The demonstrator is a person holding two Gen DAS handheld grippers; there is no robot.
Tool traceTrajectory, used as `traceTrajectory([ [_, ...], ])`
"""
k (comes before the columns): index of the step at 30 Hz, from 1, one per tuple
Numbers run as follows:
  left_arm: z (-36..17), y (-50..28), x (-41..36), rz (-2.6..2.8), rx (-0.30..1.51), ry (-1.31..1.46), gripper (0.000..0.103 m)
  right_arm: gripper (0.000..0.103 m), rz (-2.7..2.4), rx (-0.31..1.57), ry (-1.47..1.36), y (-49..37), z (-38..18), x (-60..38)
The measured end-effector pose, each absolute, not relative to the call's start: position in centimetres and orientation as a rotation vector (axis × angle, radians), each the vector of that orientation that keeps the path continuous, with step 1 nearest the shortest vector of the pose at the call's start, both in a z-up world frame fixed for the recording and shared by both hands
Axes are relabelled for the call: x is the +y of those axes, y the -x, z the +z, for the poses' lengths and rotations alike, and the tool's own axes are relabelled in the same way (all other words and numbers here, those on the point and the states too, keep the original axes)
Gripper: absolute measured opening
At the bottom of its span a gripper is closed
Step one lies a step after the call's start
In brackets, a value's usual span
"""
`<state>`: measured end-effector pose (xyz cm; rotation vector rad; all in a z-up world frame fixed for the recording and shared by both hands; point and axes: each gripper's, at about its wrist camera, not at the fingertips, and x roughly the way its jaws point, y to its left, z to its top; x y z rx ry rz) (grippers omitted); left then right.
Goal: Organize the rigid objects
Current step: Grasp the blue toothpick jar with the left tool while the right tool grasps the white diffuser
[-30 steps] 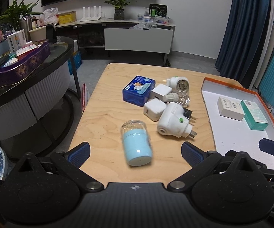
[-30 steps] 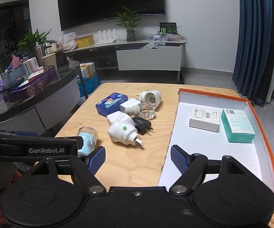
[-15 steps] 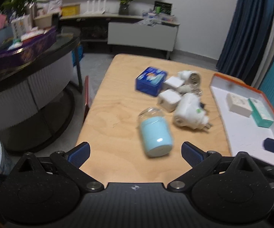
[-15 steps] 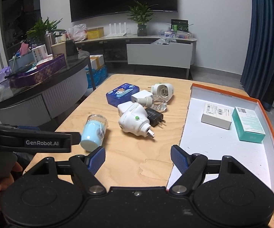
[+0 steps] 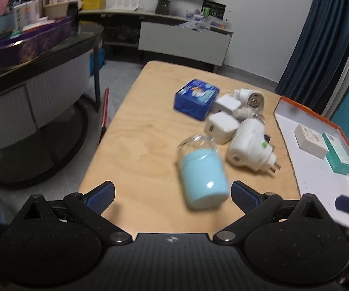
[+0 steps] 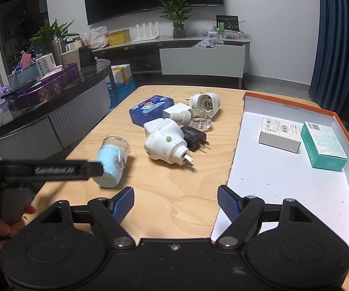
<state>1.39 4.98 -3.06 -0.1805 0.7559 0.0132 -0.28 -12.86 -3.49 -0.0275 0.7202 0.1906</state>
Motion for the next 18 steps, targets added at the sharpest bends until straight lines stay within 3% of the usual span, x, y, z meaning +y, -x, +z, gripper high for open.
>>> traceTrajectory([
  [5,-4.2,-4.0,3.4,0.052,0.793,0.136,0.102,0.090,0.179,0.730,0.021,-0.3,-3.8,-13.7],
  [7,-4.7,-4.7,3.3,0.047,0.806,0.137,0.093,0.090,0.172,0.732,0.015,-0.6,-3.8,-14.1],
  [10,-5.2,-5.2,3.2,0.037,0.792,0.116,0.077,0.090,0.175,0.742,0.009,-1.4,-3.9,-14.4],
  [12,-5.1,-5.3,3.0,0.020,0.779,0.101,0.048,0.090,0.193,0.740,0.028,-2.0,-3.8,-14.1],
  [18,-4.8,-4.9,3.9,-0.015,0.777,0.141,0.047,0.090,0.276,0.722,0.108,-4.9,-3.3,-12.3],
])
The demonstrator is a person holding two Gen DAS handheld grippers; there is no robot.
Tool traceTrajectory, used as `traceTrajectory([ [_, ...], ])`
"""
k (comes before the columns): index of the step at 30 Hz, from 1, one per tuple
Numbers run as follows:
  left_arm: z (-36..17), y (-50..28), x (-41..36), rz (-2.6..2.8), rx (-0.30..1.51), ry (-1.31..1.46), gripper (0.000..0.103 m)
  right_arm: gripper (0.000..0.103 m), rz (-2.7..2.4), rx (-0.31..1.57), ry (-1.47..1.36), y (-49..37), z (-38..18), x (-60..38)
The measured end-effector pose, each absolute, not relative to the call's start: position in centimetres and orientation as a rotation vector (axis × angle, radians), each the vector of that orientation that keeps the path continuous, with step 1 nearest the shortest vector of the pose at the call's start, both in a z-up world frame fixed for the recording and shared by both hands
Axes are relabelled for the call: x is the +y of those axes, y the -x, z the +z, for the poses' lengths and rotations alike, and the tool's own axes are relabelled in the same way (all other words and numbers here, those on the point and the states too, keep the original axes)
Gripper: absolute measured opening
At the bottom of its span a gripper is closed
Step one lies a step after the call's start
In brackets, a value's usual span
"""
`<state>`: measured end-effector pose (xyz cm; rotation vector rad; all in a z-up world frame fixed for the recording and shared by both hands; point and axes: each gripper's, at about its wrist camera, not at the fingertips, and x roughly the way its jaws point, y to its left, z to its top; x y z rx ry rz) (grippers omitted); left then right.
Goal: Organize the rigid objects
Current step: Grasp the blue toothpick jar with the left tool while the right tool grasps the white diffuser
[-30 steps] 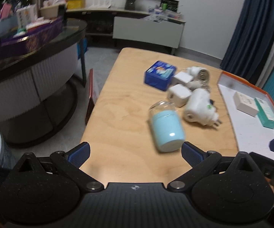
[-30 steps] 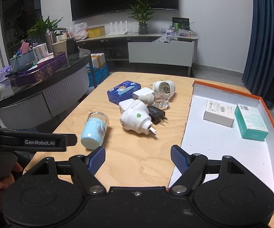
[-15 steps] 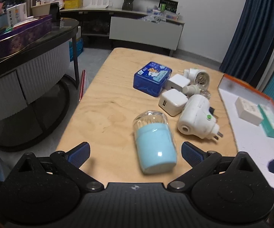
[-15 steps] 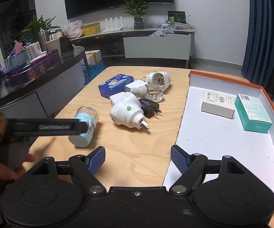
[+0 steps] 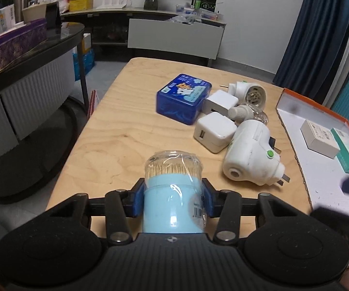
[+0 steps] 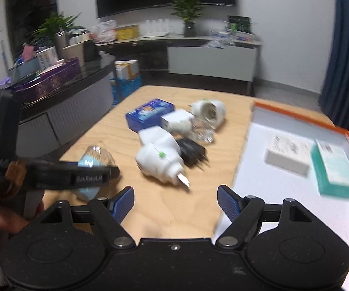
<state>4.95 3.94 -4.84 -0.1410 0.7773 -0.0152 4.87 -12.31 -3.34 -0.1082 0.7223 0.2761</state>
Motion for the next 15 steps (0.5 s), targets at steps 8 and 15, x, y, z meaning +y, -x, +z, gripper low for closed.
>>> traceTrajectory([
  [8,-3.1,-4.2,6.5,0.021,0.734,0.170,0.047,0.090,0.351,0.784,0.228,-10.1,-5.0,-8.6],
  [15,-3.0,-4.5,7.2,0.022,0.740,0.190,0.047,0.089,0.336,0.859,0.273,-13.5,-7.4,-7.2],
])
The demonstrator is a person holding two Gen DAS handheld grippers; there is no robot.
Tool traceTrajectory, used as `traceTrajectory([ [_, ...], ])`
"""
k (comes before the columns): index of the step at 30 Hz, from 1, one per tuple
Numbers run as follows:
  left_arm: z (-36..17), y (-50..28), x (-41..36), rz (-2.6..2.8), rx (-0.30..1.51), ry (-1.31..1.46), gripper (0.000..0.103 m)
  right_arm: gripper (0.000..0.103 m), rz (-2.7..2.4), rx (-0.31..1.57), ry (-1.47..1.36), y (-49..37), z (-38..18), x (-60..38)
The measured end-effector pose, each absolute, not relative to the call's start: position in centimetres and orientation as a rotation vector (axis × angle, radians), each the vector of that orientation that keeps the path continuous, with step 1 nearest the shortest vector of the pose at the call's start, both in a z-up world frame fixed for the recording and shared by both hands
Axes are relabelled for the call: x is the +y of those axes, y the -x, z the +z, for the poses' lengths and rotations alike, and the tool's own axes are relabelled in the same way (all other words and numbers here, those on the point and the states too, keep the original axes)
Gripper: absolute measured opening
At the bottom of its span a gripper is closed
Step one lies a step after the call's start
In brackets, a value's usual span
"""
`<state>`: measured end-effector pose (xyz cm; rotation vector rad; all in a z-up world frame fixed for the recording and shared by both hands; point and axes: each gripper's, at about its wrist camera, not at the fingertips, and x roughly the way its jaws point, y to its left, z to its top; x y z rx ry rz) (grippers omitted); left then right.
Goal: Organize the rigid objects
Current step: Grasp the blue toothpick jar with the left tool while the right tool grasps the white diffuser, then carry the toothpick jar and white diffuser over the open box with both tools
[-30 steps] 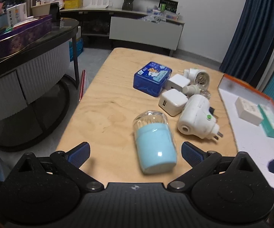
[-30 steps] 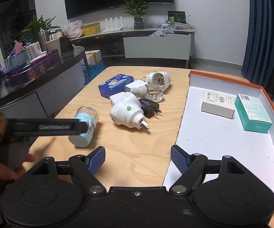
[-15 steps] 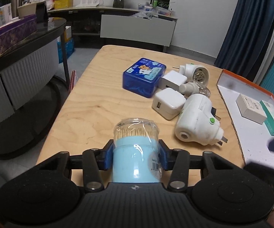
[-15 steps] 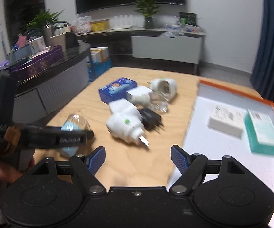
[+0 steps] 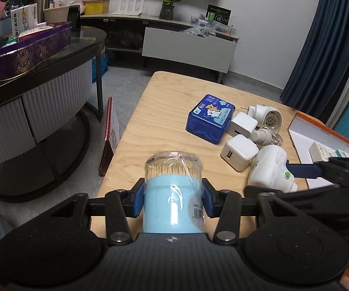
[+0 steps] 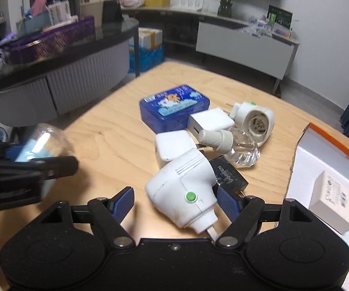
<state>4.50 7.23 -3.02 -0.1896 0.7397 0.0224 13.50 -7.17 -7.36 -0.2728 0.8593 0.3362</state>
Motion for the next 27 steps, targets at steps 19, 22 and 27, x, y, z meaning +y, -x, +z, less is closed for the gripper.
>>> traceTrajectory([
  [19,-0.5,-4.5,2.4,-0.084,0.720,0.148,0.047,0.077,0.198,0.754,0.078,-8.2,-2.0,-14.0],
  [22,0.0,-4.5,1.0,-0.118,0.719,0.142,0.047,0.077,0.145,0.736,0.068,-7.2,-1.0,-16.0],
  [27,0.9,-5.1,-1.8,-0.188,0.724,0.127,0.047,0.077,0.060,0.723,0.057,-5.4,0.1,-19.0],
])
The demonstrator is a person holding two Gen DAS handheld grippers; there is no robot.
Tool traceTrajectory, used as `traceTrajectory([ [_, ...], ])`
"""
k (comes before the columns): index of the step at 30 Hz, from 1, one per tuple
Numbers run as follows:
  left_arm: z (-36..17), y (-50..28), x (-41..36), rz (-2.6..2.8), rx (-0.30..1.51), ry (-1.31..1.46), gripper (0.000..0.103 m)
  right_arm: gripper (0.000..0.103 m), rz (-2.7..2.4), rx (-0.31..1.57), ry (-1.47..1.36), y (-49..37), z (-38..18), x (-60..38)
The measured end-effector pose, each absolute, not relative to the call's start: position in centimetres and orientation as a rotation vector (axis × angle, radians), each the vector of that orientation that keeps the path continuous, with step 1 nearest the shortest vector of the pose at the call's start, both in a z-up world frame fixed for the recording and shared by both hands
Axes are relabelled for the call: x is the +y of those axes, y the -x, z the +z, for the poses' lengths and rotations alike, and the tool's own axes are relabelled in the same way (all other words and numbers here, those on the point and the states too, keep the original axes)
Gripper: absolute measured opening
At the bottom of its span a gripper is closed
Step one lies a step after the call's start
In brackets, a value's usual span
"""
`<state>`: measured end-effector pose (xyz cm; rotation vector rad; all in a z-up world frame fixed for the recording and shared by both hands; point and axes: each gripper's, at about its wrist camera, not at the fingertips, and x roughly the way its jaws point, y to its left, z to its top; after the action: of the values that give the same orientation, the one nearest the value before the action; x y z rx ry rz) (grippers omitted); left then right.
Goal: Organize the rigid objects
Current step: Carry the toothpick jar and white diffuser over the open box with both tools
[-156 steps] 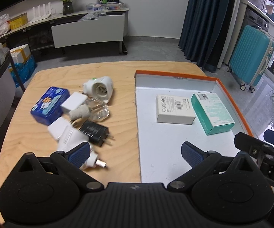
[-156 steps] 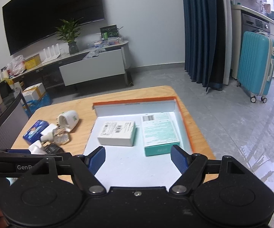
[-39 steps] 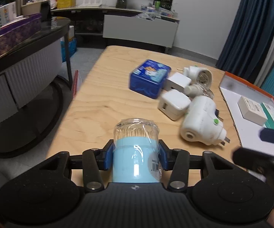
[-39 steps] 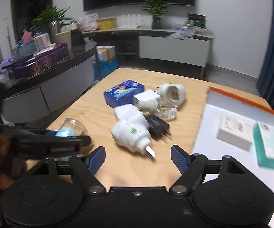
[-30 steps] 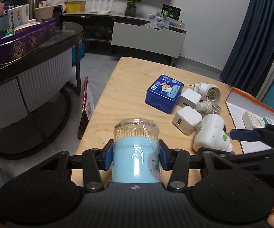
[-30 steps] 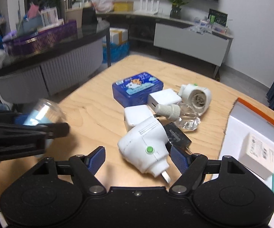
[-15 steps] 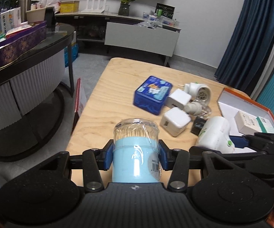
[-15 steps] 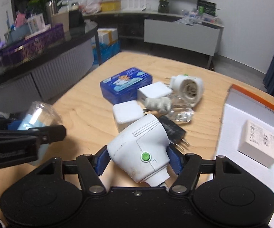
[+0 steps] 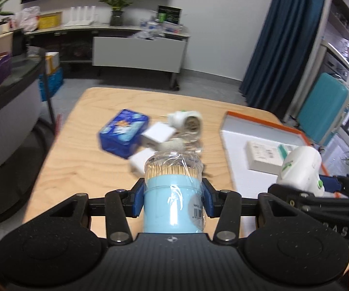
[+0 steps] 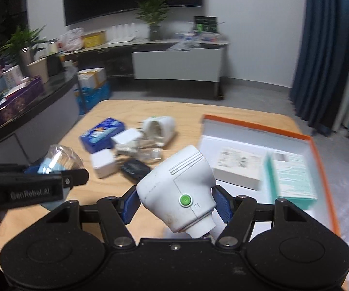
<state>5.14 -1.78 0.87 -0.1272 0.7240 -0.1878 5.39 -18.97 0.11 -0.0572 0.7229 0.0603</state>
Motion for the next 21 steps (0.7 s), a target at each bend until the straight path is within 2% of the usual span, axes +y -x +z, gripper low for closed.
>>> traceTrajectory([
  [11,2.1,-6.7,-9.3,-0.346,0.728,0.034,0.047,0.077,-0.085,0.701,-0.032,-2.7,1.0,-25.6],
  [21,1.4,-6.7,-13.2,-0.348,0.726,0.035,0.047,0.077,-0.127,0.657,-0.083,-1.8,1.1,-29.2],
])
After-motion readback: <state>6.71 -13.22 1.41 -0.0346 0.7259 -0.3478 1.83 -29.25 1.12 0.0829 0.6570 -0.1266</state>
